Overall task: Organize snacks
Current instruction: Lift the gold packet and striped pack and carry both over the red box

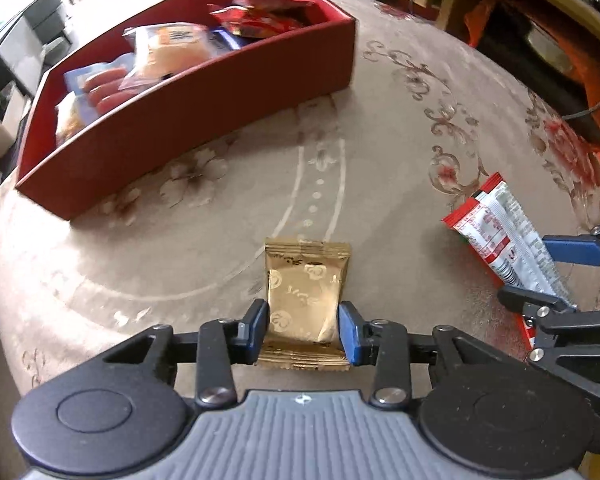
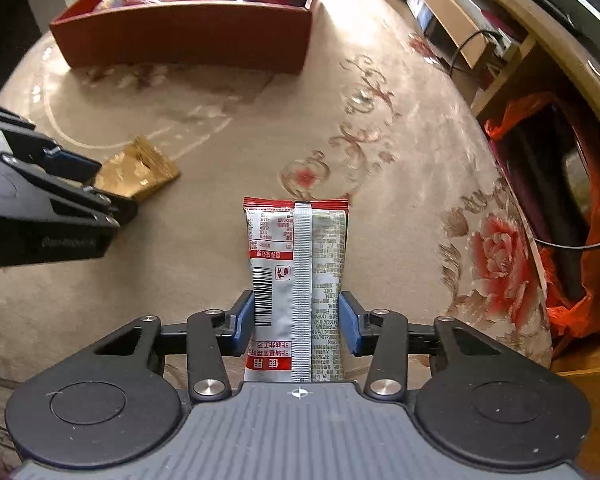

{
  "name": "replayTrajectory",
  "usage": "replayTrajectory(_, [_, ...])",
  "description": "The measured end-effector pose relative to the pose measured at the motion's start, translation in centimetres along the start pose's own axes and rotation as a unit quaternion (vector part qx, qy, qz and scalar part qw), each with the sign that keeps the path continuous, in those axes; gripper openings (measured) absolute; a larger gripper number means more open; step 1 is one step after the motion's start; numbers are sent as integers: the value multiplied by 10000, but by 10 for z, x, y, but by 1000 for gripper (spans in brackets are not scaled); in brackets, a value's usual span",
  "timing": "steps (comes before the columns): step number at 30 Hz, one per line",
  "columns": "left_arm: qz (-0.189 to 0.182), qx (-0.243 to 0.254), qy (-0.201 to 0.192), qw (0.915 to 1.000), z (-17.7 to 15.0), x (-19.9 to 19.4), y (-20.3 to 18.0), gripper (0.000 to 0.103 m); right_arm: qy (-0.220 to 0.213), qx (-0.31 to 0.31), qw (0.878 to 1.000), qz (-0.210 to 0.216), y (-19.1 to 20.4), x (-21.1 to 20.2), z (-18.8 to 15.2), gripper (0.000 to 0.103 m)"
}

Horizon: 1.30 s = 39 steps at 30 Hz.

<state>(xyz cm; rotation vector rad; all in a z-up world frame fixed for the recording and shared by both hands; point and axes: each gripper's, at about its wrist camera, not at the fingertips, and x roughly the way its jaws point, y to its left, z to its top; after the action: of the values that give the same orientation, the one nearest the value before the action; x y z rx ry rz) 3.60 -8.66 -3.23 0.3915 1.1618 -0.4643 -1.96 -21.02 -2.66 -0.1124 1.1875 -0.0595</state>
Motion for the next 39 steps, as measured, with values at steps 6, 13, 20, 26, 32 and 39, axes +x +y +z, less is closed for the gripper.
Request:
replayTrajectory(6, [26, -410, -13, 9992, -26, -14, 20, 37, -122, -123, 9998, 54, 11, -4, 6, 52])
replayTrajectory(13, [211, -706, 264, 9969, -46, -9, 33, 41, -129, -460, 9988, 100, 28, -6, 5, 52])
replayTrajectory(20, [263, -626, 176, 9975, -39, -4, 30, 42, -33, -564, 9984, 86, 34, 1, 9, 52])
replayTrajectory(26, [361, -396, 111, 9985, -43, -8, 20, 37, -65, -561, 9984, 48, 39, 2, 11, 52])
replayTrajectory(32, [447, -406, -83, 9981, -43, -16, 23, 37, -214, -610, 9979, -55, 50, -2, 16, 52])
replayTrajectory(39, [662, -592, -311, 9956, -40, -24, 37, 37, -369, -667, 9969, -187, 58, -3, 27, 52])
